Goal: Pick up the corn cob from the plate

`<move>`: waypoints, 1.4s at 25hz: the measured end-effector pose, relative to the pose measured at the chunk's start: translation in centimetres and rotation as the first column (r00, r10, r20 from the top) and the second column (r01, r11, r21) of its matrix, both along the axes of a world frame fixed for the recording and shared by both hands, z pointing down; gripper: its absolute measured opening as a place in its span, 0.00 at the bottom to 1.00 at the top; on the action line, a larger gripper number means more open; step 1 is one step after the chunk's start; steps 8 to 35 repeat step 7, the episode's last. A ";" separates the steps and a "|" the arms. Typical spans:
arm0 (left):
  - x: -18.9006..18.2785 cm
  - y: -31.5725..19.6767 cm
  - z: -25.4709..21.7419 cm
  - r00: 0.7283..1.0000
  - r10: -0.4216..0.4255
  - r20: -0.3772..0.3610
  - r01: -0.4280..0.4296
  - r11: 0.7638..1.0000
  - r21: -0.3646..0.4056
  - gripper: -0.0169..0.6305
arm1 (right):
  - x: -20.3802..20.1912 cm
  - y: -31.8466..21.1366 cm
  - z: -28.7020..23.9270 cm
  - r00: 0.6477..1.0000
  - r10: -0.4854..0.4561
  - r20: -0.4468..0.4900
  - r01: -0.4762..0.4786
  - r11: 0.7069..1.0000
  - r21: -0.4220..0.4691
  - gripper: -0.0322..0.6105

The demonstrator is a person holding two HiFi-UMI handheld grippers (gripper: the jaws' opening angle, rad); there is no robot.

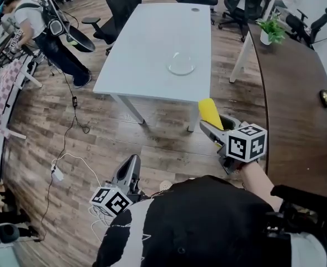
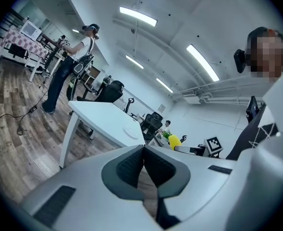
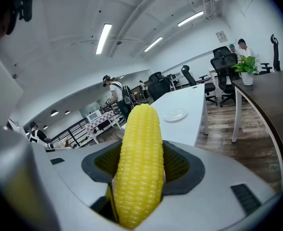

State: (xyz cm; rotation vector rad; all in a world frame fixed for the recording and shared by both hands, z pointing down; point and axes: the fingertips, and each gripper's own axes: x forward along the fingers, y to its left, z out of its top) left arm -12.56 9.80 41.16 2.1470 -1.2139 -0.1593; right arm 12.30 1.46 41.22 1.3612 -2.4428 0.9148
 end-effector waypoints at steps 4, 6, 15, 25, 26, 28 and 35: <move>-0.2 -0.8 -1.0 1.000 -0.009 0.020 0.009 1.000 0.017 0.05 | -0.1 0.2 0.3 1.000 -0.018 -0.022 0.017 1.000 -0.004 0.44; -0.5 -1.0 -1.4 1.000 -0.021 0.023 0.020 0.999 0.026 0.05 | -0.2 0.5 0.8 0.999 -0.040 -0.035 0.039 0.999 -0.018 0.44; -0.7 -1.1 -1.6 0.999 -0.026 0.024 0.026 0.999 0.030 0.05 | -0.2 0.7 1.1 0.998 -0.052 -0.040 0.051 0.998 -0.026 0.44; -0.7 -1.1 -1.6 0.999 -0.026 0.024 0.026 0.999 0.030 0.05 | -0.2 0.7 1.1 0.998 -0.052 -0.040 0.051 0.998 -0.026 0.44; -0.7 -1.1 -1.6 0.999 -0.026 0.024 0.026 0.999 0.030 0.05 | -0.2 0.7 1.1 0.998 -0.052 -0.040 0.051 0.998 -0.026 0.44; -0.7 -1.1 -1.6 0.999 -0.026 0.024 0.026 0.999 0.030 0.05 | -0.2 0.7 1.1 0.998 -0.052 -0.040 0.051 0.998 -0.026 0.44; -0.7 -1.1 -1.6 0.999 -0.026 0.024 0.026 0.999 0.030 0.05 | -0.2 0.7 1.1 0.998 -0.052 -0.040 0.051 0.998 -0.026 0.44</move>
